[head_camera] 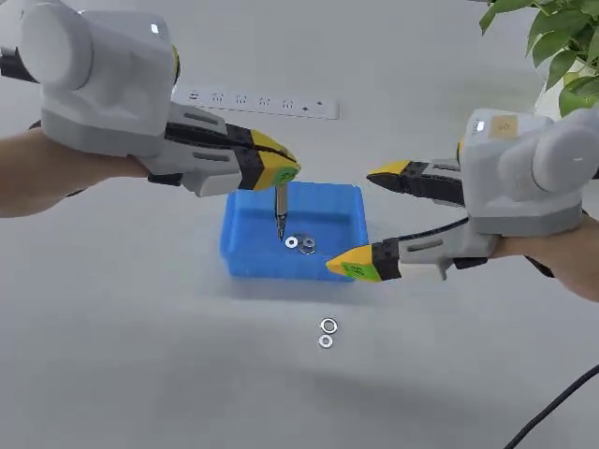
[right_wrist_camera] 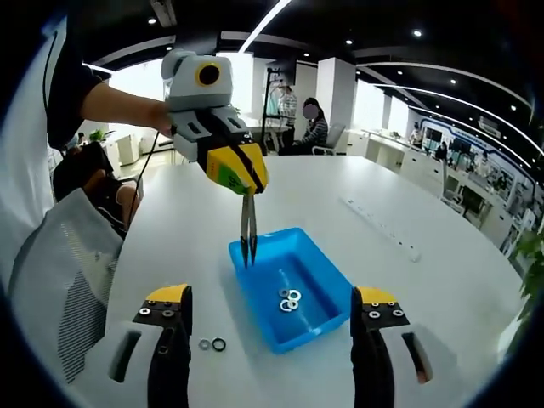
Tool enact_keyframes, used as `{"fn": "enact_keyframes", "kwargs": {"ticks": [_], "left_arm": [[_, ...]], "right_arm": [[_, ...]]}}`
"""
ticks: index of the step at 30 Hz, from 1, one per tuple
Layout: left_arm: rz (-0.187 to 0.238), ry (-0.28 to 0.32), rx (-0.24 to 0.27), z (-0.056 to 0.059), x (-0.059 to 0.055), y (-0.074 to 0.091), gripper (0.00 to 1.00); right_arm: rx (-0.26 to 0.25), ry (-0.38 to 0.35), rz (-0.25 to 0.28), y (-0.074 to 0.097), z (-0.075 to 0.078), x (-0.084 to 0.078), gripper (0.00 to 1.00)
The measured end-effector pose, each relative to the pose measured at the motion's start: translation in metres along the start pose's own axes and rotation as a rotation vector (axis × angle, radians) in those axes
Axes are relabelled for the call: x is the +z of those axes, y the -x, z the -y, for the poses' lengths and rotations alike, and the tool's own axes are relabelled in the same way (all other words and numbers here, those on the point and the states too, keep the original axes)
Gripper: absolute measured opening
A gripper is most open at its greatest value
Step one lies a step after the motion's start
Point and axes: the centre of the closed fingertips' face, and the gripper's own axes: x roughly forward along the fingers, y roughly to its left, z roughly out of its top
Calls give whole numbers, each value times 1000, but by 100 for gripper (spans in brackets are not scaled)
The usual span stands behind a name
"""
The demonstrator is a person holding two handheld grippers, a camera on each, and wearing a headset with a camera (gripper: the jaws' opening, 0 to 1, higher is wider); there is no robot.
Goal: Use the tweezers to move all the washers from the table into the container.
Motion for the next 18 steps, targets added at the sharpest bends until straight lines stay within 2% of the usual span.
{"fn": "enact_keyframes", "kwargs": {"ticks": [4,7,10,15,18], "left_arm": [[6,-1,-14,17,5,-2,5],[-4,-8,-24,30,4,-3,5],[-8,1,-26,38,3,-3,5],[-10,0,-40,55,4,-2,5],[-4,2,-40,62,5,-5,5]], "right_arm": [[-8,-8,-6,10,-4,-9,80],[-13,-24,-16,18,-8,-19,84],[-11,-37,-17,24,-13,-24,88],[32,-32,-29,31,-29,-32,96],[50,-26,-49,32,-38,-38,100]]}}
